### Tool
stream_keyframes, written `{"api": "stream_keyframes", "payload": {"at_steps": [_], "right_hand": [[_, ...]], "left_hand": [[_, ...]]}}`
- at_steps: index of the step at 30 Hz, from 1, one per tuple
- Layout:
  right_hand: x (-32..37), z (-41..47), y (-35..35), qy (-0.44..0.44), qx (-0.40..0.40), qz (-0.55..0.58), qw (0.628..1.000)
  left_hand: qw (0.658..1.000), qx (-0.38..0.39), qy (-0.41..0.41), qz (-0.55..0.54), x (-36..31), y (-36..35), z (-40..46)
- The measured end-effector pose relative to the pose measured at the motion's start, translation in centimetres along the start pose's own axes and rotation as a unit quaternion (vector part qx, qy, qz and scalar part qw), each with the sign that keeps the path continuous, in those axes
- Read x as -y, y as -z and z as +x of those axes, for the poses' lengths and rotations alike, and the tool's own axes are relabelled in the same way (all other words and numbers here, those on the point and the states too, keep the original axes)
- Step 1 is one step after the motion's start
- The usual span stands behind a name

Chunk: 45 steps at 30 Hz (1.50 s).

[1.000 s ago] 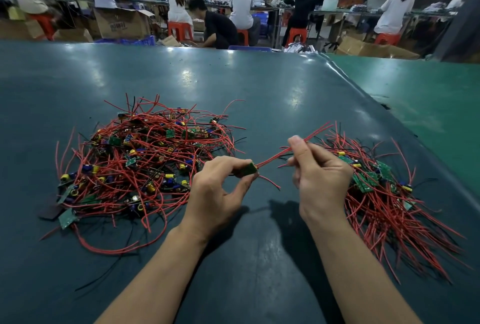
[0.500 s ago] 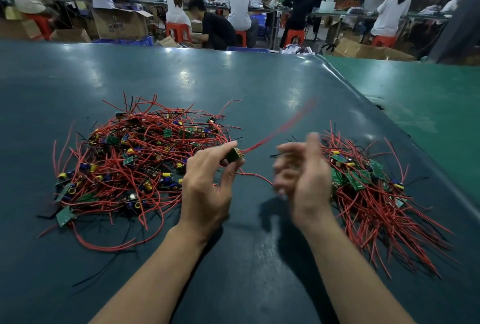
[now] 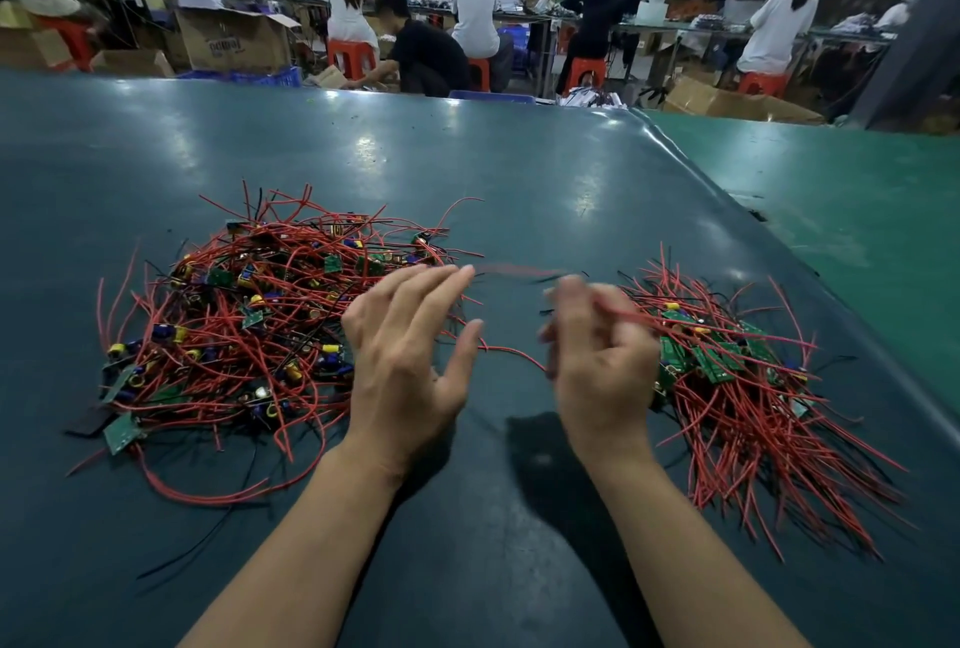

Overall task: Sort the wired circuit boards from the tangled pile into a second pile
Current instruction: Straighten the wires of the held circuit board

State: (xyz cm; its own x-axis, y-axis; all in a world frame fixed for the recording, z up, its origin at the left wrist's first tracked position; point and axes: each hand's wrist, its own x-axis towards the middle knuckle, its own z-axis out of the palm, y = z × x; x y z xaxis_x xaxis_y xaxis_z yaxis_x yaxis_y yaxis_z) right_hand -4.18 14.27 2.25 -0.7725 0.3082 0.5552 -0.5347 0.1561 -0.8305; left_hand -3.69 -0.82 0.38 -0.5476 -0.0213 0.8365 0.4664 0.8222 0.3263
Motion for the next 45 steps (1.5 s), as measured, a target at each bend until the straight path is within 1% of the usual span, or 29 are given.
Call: {"api": "stream_keyframes", "payload": {"at_steps": [1, 2, 3, 4, 6, 7, 9, 11, 14, 16, 19, 21, 24, 26, 27, 30, 32, 34, 36, 38, 40, 42, 43, 45], "right_hand": [[0.3, 0.5, 0.3, -0.043, -0.073, 0.067, 0.994], [0.4, 1.0, 0.8, -0.084, -0.138, 0.131, 0.978], [0.4, 1.5, 1.2, -0.125, -0.187, 0.18, 0.958], [0.3, 1.9, 1.6, -0.167, -0.221, 0.217, 0.936], [0.1, 2.0, 1.7, -0.257, -0.239, 0.267, 0.898], [0.0, 1.9, 1.5, -0.297, -0.231, 0.286, 0.881], [-0.4, 1.6, 1.1, -0.349, -0.209, 0.301, 0.862], [-0.4, 1.5, 0.8, -0.365, -0.186, 0.287, 0.866], [-0.3, 1.5, 0.8, -0.349, -0.166, 0.255, 0.886], [-0.2, 1.5, 1.0, -0.343, -0.163, 0.249, 0.891], [-0.3, 1.6, 1.1, -0.362, -0.151, 0.25, 0.885], [-0.4, 1.6, 0.9, -0.377, -0.134, 0.247, 0.883], [-0.4, 1.4, 0.7, -0.376, -0.114, 0.232, 0.89], [-0.4, 1.4, 0.7, -0.374, -0.11, 0.228, 0.892], [-0.4, 1.4, 0.8, -0.374, -0.11, 0.229, 0.892], [-0.4, 1.5, 0.9, -0.376, -0.113, 0.232, 0.89], [-0.5, 1.5, 1.0, -0.379, -0.116, 0.23, 0.889], [-0.6, 1.5, 0.9, -0.389, -0.1, 0.217, 0.89], [-0.6, 1.4, 0.6, -0.39, -0.046, 0.183, 0.901], [-0.7, 0.9, 0.1, -0.359, 0.053, 0.13, 0.923], [-0.7, 0.0, -0.5, -0.297, 0.169, 0.068, 0.937], [-1.0, -0.9, -1.1, -0.241, 0.258, 0.013, 0.936], [-1.2, -1.2, -1.3, -0.215, 0.285, -0.008, 0.934], [-1.1, -1.4, -1.4, -0.169, 0.312, -0.025, 0.935]], "left_hand": [[0.998, -0.015, 0.043, 0.039, 0.2, 0.2, 0.0], [0.992, -0.024, 0.092, 0.082, 0.4, 0.3, -0.1], [0.982, -0.021, 0.141, 0.124, 0.7, 0.4, -0.1], [0.969, -0.002, 0.187, 0.162, 1.1, 0.5, -0.1], [0.936, 0.064, 0.262, 0.224, 1.8, 0.6, -0.1], [0.922, 0.096, 0.282, 0.249, 2.0, 0.6, -0.3], [0.905, 0.134, 0.289, 0.281, 2.2, 0.5, -0.5], [0.901, 0.139, 0.287, 0.295, 2.4, 0.5, -0.5], [0.9, 0.122, 0.303, 0.289, 3.0, 0.9, 0.3], [0.915, 0.087, 0.303, 0.252, 3.2, 1.2, 0.6], [0.939, 0.054, 0.284, 0.187, 3.3, 1.5, 0.5], [0.936, 0.051, 0.295, 0.186, 3.6, 1.8, 0.7], [0.916, 0.096, 0.316, 0.228, 4.3, 1.9, 1.0], [0.913, 0.114, 0.309, 0.241, 4.7, 1.8, 1.1], [0.915, 0.107, 0.308, 0.237, 4.8, 1.8, 1.2], [0.93, 0.052, 0.303, 0.202, 5.0, 2.0, 1.3], [0.94, -0.006, 0.286, 0.185, 4.7, 2.3, 1.2], [0.952, -0.084, 0.235, 0.177, 4.3, 2.7, 1.2], [0.967, -0.147, 0.141, 0.154, 3.8, 2.8, 1.3], [0.975, -0.181, 0.038, 0.123, 3.1, 2.6, 1.3], [0.981, -0.179, -0.032, 0.074, 2.0, 2.2, 1.0], [0.988, -0.131, -0.082, 0.013, 0.8, 1.9, 0.6], [0.989, -0.102, -0.108, -0.008, 0.3, 1.8, 0.4], [0.985, -0.069, -0.154, -0.028, -0.6, 1.3, 0.2]]}}
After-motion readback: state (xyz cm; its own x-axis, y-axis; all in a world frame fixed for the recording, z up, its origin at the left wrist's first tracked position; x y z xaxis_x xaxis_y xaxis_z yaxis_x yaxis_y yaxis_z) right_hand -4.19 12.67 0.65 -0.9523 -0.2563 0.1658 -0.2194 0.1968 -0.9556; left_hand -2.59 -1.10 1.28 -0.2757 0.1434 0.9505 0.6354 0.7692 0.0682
